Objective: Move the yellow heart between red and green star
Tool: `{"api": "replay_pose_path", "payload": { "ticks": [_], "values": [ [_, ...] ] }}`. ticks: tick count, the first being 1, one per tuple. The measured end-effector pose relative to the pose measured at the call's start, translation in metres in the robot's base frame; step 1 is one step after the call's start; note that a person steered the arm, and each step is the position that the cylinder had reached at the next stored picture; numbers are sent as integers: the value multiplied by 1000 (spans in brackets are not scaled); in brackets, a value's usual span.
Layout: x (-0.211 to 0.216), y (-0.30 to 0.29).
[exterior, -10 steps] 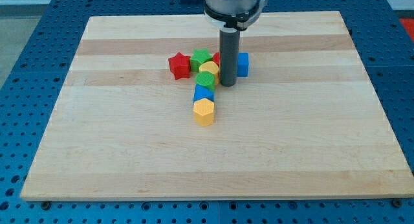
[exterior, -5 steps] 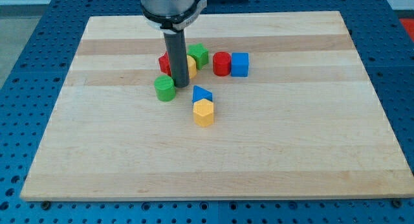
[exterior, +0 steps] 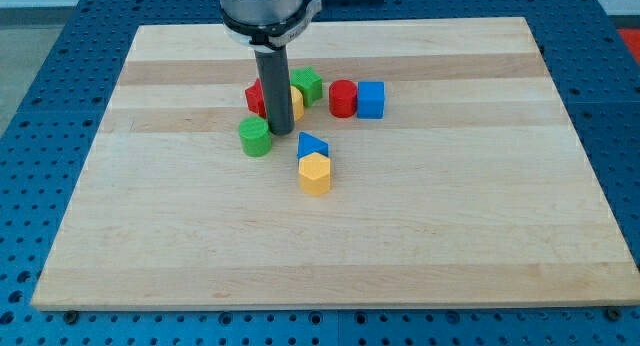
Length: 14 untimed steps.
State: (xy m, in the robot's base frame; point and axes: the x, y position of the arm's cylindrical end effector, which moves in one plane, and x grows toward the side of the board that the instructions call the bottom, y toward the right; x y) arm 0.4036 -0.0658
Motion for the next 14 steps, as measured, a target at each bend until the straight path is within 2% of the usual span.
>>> {"api": "replay_pose_path", "payload": {
  "ticks": [5,7,10,14],
  "values": [
    [0,27],
    [-3,19],
    [-44,9],
    [-69,9]
  ]
}}
